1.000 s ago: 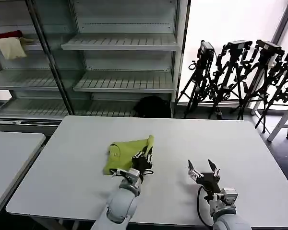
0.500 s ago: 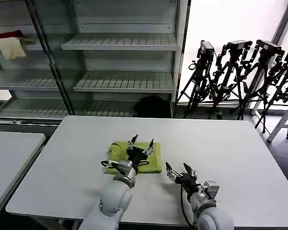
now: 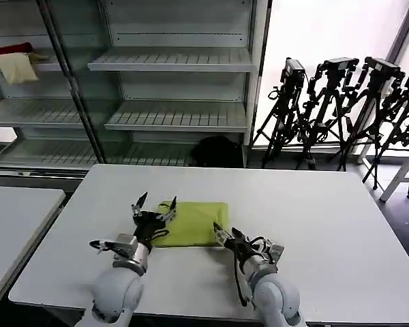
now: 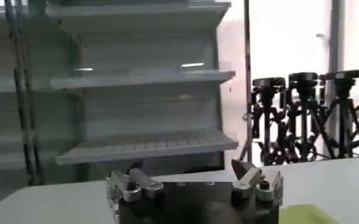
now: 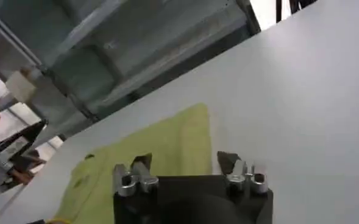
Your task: Fold and organize the clothes.
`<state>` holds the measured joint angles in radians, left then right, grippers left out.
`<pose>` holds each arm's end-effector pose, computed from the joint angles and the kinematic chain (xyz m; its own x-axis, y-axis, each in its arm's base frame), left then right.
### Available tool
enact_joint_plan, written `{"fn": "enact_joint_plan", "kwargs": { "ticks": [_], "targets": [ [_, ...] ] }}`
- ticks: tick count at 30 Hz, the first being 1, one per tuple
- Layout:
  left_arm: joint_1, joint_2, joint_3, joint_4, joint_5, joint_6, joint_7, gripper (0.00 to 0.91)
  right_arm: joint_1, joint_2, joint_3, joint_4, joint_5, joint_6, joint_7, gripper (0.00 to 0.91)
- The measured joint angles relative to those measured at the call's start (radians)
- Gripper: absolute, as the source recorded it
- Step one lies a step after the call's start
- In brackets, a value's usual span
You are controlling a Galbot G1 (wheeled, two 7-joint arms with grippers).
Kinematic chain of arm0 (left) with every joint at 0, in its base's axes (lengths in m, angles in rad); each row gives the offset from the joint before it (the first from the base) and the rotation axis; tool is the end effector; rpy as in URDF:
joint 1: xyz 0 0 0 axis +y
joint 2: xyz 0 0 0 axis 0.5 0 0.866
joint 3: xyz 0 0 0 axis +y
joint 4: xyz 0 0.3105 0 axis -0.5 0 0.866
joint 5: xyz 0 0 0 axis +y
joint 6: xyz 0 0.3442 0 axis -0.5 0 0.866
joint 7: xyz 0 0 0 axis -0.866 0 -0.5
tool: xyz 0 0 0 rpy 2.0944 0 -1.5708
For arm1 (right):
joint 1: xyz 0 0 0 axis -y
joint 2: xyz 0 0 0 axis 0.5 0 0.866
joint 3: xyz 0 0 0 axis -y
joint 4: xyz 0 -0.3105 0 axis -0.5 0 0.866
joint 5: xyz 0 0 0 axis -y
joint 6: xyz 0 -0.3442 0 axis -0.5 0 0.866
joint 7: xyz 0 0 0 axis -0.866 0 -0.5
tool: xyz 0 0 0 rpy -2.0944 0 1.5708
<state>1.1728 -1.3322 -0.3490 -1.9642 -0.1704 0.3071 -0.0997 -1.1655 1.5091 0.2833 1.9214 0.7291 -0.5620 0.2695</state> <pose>0.2872 -0.0115 -0.2243 -0.9867 0.1406 0.0821 0.1452 0.9880 0.0529 0.2886 0.0649 -0.2323 -0.8589 -0.3517 0.3724 -0.1031 0.8308 0.5469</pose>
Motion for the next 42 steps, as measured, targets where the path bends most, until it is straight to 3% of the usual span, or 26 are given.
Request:
{"fn": "enact_joint_plan", "kwargs": {
  "ticks": [2, 13, 29, 30, 31, 42],
  "targets": [
    [0.019, 0.001, -0.017, -0.004, -0.003, -0.006, 0.001, 0.907, 0.011, 0.005, -0.003, -0.014, 0.011, -0.003, 0.018, 0.0],
    [0.072, -0.003, -0.063, -0.009, -0.01, -0.024, 0.002, 0.907, 0.027, 0.01, -0.01, -0.037, 0.036, -0.011, 0.062, 0.0],
    [0.104, -0.021, -0.082, 0.005, 0.001, -0.05, 0.006, 0.907, -0.015, -0.037, 0.08, 0.003, 0.03, -0.017, 0.037, 0.0],
    [0.104, -0.023, -0.081, 0.006, 0.002, -0.05, 0.006, 0.907, -0.019, -0.043, 0.089, 0.006, 0.029, -0.017, 0.032, 0.413],
    [0.104, -0.023, -0.08, 0.007, 0.004, -0.05, 0.007, 0.907, -0.022, -0.05, 0.099, 0.009, 0.027, -0.018, 0.026, 0.907],
    [0.11, -0.029, -0.089, -0.005, -0.014, -0.051, 0.016, 0.907, -0.061, -0.089, 0.153, 0.054, -0.054, -0.017, -0.047, 0.907]
  ]
}}
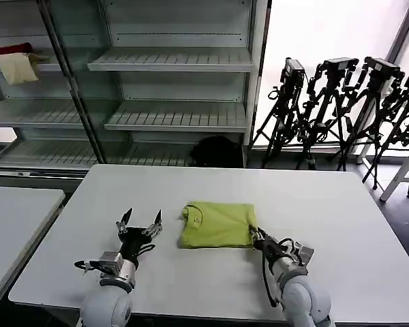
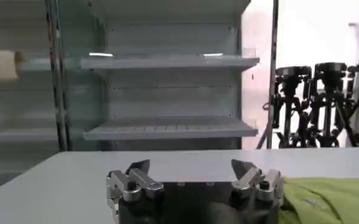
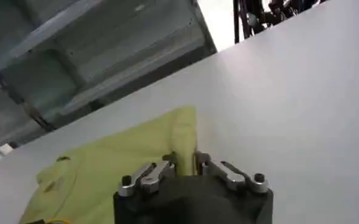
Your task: Fold and organize the clothes.
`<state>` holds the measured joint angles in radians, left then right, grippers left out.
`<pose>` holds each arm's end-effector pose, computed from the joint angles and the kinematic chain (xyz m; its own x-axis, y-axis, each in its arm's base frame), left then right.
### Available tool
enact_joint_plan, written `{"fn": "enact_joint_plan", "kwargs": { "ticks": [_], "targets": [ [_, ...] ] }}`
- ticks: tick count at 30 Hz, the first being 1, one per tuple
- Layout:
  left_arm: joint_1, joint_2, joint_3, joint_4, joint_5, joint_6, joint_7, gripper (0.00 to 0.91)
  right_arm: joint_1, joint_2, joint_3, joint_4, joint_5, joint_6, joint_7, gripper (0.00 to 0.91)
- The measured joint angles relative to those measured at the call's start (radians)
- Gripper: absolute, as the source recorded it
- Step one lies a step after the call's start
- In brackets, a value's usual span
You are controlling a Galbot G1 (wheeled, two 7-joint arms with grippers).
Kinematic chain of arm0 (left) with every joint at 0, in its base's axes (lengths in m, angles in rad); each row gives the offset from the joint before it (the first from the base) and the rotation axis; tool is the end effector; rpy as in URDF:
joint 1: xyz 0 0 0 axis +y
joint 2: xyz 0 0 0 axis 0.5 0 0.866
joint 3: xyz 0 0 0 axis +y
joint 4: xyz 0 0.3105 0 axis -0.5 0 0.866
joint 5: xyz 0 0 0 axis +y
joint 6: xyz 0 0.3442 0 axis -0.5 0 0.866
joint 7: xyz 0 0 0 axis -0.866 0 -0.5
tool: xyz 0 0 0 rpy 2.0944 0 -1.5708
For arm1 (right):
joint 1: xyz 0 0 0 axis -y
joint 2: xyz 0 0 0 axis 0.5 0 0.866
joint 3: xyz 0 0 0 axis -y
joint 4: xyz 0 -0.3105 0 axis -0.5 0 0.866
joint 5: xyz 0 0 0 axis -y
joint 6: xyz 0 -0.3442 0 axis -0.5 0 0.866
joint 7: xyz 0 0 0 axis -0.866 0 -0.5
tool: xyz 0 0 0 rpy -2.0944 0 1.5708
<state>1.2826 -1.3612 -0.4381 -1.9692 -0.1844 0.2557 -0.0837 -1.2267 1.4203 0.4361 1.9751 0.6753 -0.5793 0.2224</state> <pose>0.2657 0.0103 -0.2475 -0.9904 0.0750 0.1157 0.0767 0.9970 0.0098 0.2785 0.0011 -0.2307 -0.8956 -0.2145 0.3897 -0.0301 0.9032 0.4281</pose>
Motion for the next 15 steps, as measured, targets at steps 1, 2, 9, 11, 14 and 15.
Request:
{"fn": "enact_joint_plan", "kwargs": {
  "ticks": [1, 2, 9, 11, 14, 15],
  "targets": [
    [0.0, 0.002, -0.003, -0.003, -0.006, 0.0, 0.0, 0.907, -0.005, -0.005, 0.005, 0.009, -0.015, 0.0, -0.009, 0.907],
    [-0.001, 0.004, -0.006, -0.006, -0.013, 0.0, 0.002, 0.907, -0.01, -0.01, 0.01, 0.021, -0.033, 0.001, -0.021, 0.907],
    [-0.002, 0.021, -0.035, -0.025, -0.086, 0.015, 0.021, 0.907, -0.049, -0.067, 0.068, 0.085, -0.229, 0.027, -0.112, 0.907],
    [-0.006, 0.028, -0.049, -0.024, -0.119, 0.023, 0.03, 0.907, -0.06, -0.09, 0.094, 0.088, -0.284, 0.046, -0.13, 0.907],
    [-0.008, 0.04, -0.072, -0.017, -0.169, 0.034, 0.048, 0.907, -0.072, -0.13, 0.141, 0.085, -0.343, 0.071, -0.152, 0.907],
    [-0.007, 0.046, -0.08, -0.014, -0.186, 0.036, 0.054, 0.907, -0.075, -0.147, 0.16, 0.078, -0.354, 0.077, -0.16, 0.907]
  ]
}}
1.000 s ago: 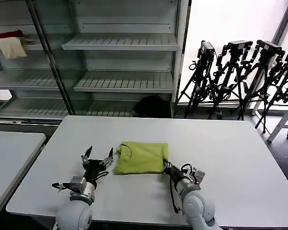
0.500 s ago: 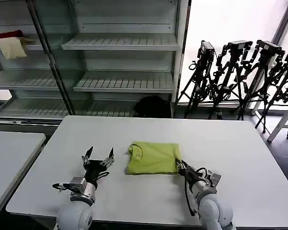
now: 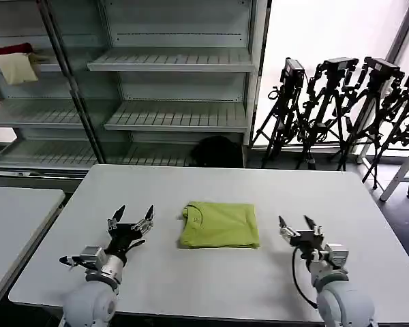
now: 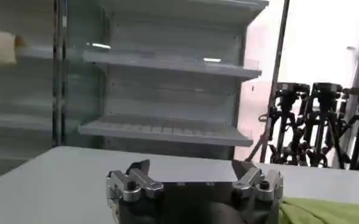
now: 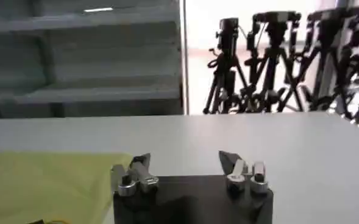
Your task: Fold and organize the clothes.
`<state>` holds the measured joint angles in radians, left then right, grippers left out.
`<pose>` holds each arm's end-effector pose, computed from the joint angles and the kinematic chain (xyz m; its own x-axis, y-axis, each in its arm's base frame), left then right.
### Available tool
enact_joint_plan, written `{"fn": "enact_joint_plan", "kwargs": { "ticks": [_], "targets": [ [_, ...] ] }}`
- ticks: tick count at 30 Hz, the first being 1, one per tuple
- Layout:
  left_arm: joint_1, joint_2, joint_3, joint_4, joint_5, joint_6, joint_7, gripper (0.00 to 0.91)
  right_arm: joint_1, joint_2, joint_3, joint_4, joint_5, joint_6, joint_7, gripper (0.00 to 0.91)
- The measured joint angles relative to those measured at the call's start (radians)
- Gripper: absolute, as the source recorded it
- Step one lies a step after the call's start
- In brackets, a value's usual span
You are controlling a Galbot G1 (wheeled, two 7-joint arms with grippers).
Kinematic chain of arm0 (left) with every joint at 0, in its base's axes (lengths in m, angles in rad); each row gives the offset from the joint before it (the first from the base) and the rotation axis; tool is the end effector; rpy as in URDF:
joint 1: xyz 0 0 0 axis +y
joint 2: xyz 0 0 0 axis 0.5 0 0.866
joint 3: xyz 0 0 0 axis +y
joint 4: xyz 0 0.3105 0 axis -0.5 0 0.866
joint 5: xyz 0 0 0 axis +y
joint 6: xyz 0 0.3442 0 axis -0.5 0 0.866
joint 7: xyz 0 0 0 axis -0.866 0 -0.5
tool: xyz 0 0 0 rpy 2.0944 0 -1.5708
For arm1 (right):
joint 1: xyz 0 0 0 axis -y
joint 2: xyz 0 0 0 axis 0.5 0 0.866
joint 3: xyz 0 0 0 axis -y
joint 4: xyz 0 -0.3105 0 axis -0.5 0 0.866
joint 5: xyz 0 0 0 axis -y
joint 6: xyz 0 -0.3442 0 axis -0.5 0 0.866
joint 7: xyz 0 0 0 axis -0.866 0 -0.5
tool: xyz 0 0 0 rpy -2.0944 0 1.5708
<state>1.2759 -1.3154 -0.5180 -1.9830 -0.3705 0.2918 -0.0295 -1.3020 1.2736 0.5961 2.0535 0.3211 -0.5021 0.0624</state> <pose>0.2692 0.0419 -0.2346 -0.9860 0.1118 0.1235 0.0979 0.9887 -0.1139 0.2596 -0.0653 -0.2099 -0.9623 -0.0148 0.2716 -0.0182 0.9998 -0.0100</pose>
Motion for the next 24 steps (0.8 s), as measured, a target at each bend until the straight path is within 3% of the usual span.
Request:
{"fn": "enact_joint_plan", "kwargs": {
  "ticks": [8, 24],
  "targets": [
    [0.002, 0.051, -0.073, 0.017, -0.138, 0.009, 0.044, 0.907, -0.01, -0.077, 0.104, -0.043, -0.028, 0.038, -0.047, 0.907],
    [0.016, 0.124, -0.139, 0.039, -0.233, 0.028, 0.098, 0.907, -0.01, -0.139, 0.184, -0.09, -0.046, 0.095, -0.123, 0.907]
  ]
}}
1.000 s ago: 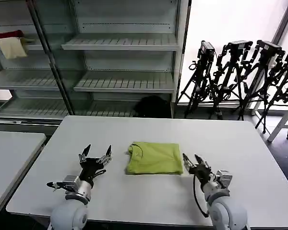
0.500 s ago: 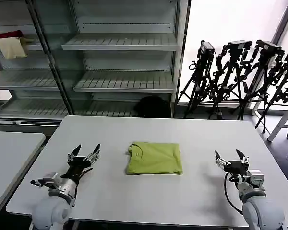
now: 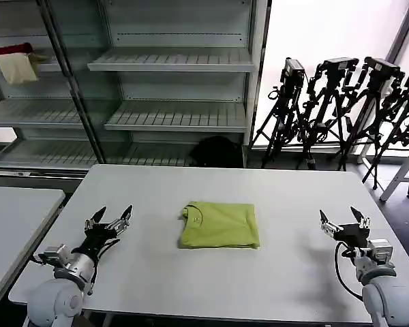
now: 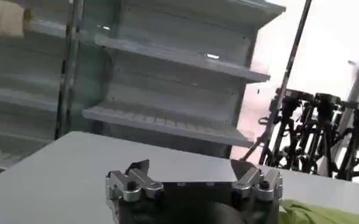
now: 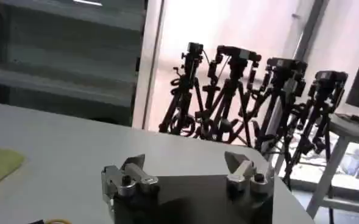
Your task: Fold and organize the clothes.
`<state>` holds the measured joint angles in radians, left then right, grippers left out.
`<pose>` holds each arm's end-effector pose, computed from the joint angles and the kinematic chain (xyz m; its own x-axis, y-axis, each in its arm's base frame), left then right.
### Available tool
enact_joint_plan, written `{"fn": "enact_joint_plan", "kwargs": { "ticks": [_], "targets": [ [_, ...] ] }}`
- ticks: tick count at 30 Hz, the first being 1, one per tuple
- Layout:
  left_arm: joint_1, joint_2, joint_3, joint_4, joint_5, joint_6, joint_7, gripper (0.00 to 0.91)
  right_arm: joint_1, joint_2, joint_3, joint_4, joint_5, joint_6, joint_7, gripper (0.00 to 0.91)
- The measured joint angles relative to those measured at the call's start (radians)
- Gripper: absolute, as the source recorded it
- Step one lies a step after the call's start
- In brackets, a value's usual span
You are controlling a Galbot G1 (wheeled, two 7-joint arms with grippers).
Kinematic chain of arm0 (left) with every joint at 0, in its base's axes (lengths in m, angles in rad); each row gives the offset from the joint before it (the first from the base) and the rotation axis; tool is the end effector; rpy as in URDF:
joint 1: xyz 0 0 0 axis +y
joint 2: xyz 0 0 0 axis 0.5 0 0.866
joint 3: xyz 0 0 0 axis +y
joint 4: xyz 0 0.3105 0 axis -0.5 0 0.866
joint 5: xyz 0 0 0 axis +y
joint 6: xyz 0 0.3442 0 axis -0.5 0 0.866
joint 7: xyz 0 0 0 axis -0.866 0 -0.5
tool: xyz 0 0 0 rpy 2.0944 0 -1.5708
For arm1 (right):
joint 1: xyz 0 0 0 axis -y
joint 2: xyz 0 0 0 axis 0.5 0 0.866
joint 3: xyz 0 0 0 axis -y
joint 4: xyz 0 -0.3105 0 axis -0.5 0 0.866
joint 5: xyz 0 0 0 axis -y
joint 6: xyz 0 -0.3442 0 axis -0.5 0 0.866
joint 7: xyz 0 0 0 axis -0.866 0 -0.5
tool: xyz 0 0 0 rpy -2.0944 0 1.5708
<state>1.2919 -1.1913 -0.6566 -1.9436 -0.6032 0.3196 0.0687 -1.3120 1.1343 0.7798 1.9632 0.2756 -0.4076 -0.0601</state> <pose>0.2704 0.1081 -0.2285 -0.9774 0.1494 0.1492 0.1169 0.9714 -0.2068 0.2634 -0.1487 -0.2041 -0.9743 0.0756 0.2120 0.0335 0.9801 -0.1958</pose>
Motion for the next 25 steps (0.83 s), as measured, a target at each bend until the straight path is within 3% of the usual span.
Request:
{"fn": "enact_joint_plan", "kwargs": {
  "ticks": [25],
  "targets": [
    [0.039, 0.015, 0.026, 0.012, 0.099, -0.07, -0.059, 0.907, -0.01, -0.011, 0.03, -0.002, 0.023, -0.01, -0.009, 0.907]
  ]
}}
